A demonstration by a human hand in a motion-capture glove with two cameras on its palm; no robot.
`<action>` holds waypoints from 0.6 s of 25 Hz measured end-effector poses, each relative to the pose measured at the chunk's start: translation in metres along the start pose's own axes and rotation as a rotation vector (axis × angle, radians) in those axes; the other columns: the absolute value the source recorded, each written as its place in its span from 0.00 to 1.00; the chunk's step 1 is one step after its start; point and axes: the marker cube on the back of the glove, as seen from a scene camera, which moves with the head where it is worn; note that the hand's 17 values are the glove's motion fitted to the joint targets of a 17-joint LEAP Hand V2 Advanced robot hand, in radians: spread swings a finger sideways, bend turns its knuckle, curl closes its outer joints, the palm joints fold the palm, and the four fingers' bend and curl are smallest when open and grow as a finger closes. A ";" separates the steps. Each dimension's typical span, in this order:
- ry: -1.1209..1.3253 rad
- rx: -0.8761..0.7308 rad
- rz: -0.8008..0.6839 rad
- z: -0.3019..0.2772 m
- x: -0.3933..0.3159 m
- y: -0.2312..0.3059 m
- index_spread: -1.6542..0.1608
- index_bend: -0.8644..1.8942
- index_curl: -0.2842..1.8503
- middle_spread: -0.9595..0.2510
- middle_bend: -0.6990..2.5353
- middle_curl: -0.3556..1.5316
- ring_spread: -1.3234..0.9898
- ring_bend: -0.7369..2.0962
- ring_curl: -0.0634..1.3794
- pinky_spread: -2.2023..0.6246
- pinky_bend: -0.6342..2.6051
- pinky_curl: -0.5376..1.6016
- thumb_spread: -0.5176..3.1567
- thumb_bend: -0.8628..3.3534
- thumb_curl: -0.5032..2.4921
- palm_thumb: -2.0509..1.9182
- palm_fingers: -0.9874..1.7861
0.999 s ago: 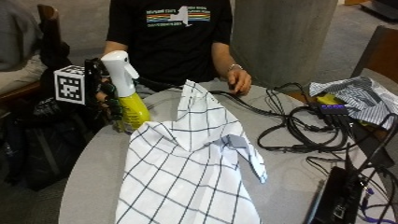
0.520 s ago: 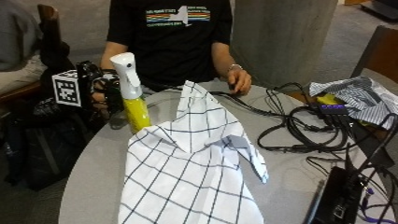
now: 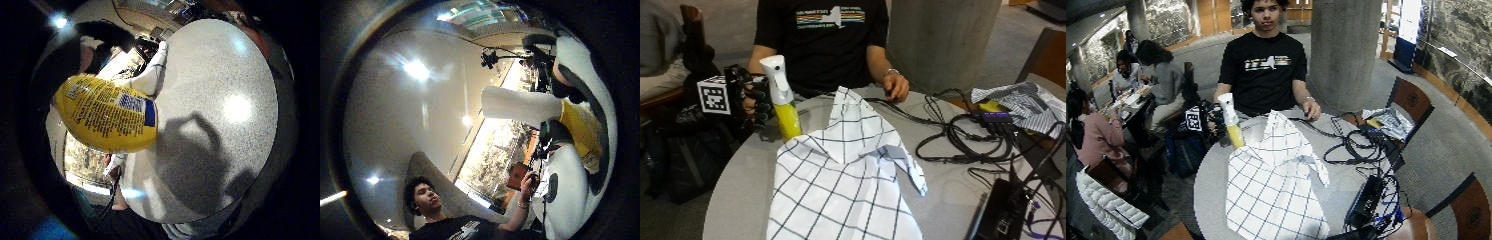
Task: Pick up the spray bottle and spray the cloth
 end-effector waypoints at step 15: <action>0.078 -0.152 0.023 0.013 -0.003 0.000 0.73 0.35 0.27 0.83 0.29 0.42 0.59 0.35 0.28 0.88 0.30 0.42 0.38 0.20 0.32 0.73 0.48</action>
